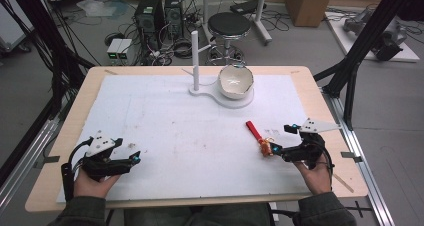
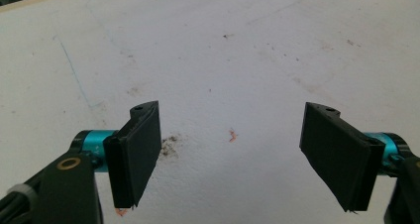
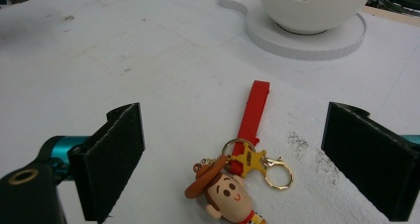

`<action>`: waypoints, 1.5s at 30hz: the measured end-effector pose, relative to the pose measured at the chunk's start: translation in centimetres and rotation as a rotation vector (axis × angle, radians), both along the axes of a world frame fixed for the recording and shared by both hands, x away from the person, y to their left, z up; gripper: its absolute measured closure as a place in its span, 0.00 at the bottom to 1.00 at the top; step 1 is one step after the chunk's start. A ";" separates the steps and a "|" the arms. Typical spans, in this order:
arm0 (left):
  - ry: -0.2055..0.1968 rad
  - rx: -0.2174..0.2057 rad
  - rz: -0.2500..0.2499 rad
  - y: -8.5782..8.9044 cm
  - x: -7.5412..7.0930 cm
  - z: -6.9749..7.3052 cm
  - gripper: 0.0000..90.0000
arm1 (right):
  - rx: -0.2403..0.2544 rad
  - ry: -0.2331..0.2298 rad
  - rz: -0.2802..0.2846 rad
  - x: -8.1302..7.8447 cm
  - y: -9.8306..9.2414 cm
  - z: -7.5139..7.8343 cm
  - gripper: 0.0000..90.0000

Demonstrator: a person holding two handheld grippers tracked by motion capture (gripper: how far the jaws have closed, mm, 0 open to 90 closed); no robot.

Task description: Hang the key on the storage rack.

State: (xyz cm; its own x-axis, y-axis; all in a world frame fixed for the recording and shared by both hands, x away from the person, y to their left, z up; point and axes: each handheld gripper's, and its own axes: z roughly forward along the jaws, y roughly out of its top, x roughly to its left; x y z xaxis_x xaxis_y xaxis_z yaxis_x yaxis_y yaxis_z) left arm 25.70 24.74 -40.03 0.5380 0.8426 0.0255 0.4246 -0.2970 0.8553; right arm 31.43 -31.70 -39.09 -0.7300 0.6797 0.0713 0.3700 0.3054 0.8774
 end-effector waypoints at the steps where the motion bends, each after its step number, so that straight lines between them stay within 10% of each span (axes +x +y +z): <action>1: 0.000 -0.003 0.003 0.0 0.0 0.0 0.27 | -0.004 0.000 -0.001 0.1 0.0 0.1 0.10; 26: 0.003 0.001 0.011 0.1 0.1 -0.1 0.27 | -0.089 0.047 0.000 4.8 2.4 3.4 0.21; 45: 0.002 0.000 0.006 0.1 0.2 -0.1 0.27 | -0.202 0.203 -0.040 7.6 4.9 0.2 0.46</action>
